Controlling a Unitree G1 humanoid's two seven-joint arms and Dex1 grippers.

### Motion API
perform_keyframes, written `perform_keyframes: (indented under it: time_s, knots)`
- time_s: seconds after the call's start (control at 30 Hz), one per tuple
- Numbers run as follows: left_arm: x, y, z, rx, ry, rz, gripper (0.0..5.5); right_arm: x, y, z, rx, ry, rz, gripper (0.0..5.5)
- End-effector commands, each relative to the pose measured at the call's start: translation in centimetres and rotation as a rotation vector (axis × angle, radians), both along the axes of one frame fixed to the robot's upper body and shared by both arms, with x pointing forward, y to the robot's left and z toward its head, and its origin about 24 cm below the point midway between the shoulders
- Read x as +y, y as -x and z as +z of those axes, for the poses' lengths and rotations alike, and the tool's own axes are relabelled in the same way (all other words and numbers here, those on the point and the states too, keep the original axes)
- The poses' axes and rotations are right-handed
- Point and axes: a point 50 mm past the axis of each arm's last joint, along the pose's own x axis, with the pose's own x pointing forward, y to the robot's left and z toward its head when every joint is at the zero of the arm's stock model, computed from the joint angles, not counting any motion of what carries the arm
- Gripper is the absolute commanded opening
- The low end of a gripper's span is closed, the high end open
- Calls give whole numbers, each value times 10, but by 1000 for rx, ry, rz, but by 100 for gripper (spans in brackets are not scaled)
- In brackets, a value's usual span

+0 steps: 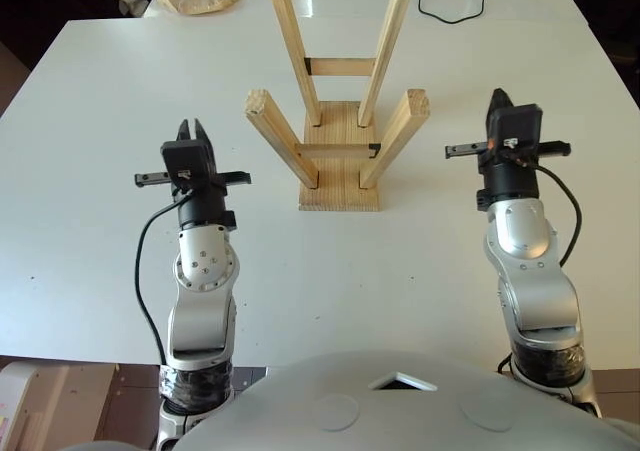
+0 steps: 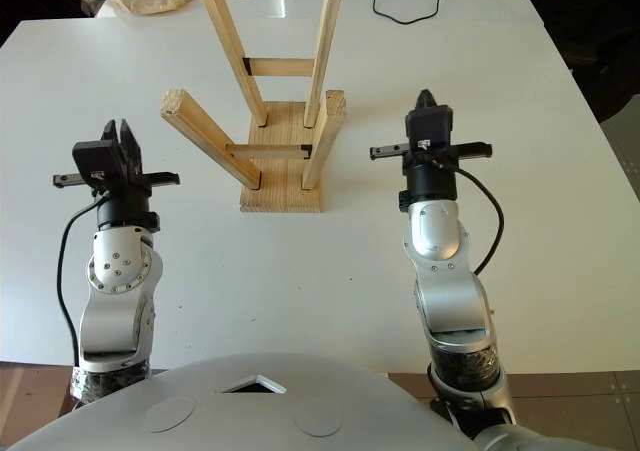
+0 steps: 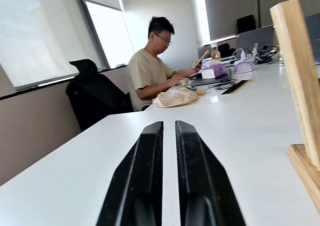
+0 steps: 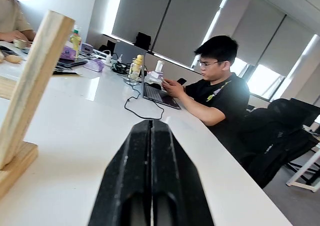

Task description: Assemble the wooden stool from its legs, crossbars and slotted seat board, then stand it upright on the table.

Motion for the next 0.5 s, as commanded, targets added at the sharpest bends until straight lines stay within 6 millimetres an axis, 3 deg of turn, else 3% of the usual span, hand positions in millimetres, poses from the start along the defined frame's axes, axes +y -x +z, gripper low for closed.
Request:
perform_keyframes:
  time_s: [0.03,0.1,0.17,0.27,0.4,0.5]
  knots:
    - [-45,-6,7,3,28,-353,3,49,8,10,-8,-22,359,0]
    - [-97,5,9,41,-2,-813,3,87,24,16,-18,22,692,0]
    - [-110,11,8,92,11,-952,3,97,27,11,58,47,852,0]
    - [-109,8,10,105,-21,-997,3,96,24,6,137,73,926,0]
    - [-105,5,8,120,9,-959,3,93,21,3,172,46,894,0]
    - [-91,-3,11,99,25,-822,3,79,11,6,117,51,745,0]
